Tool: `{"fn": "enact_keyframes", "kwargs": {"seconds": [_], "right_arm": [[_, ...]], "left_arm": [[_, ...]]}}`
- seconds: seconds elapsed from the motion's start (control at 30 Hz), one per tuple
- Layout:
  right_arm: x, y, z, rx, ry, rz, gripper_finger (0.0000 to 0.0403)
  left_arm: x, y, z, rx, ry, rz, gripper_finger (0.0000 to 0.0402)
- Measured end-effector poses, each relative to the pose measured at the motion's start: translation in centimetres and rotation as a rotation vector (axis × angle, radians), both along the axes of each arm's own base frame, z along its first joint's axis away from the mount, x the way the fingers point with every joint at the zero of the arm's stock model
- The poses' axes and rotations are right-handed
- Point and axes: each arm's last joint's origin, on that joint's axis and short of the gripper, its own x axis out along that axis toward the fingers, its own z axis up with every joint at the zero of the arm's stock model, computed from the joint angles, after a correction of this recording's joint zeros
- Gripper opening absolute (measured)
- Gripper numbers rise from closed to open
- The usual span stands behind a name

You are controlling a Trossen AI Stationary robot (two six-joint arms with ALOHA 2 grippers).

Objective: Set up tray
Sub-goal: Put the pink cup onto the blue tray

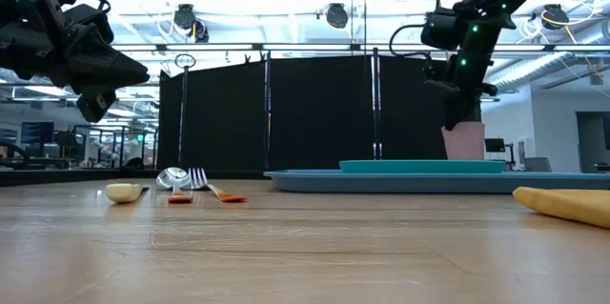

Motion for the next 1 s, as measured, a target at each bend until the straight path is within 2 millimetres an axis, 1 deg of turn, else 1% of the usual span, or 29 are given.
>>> {"fn": "enact_keyframes", "kwargs": {"seconds": [0.47,0.63,1.0], "right_arm": [[0.0,0.3,-1.3,-0.014,-0.016,-0.005,0.0000],[-0.1,0.3,-1.3,-0.024,-0.011,-0.041,0.0000],[-0.4,0.5,-1.0,-0.004,-0.037,-0.040,0.0005]], "left_arm": [[0.0,0.0,0.0,0.000,0.000,0.000,0.0049],[0.0,0.0,0.0,0.000,0.000,0.000,0.0049],[0.0,0.0,0.0,-0.001,0.001,-0.004,0.0049]]}}
